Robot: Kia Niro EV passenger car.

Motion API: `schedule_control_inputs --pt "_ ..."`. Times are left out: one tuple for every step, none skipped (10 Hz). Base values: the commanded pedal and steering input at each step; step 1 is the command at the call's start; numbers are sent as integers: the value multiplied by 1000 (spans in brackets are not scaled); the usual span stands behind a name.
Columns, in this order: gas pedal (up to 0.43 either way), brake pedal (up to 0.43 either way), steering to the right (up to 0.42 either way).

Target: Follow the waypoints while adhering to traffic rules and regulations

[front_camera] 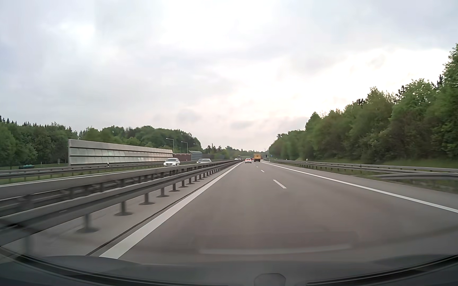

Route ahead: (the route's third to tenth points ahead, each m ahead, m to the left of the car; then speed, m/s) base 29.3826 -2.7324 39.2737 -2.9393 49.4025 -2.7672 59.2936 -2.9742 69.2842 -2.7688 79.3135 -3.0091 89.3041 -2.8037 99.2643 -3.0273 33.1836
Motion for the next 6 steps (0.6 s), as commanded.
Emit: schedule_control_inputs --pt "110 0 -1" --pt "110 0 -1" --pt "110 0 -1" --pt "118 0 -1" --pt "118 0 -1" --pt "138 0 -1"
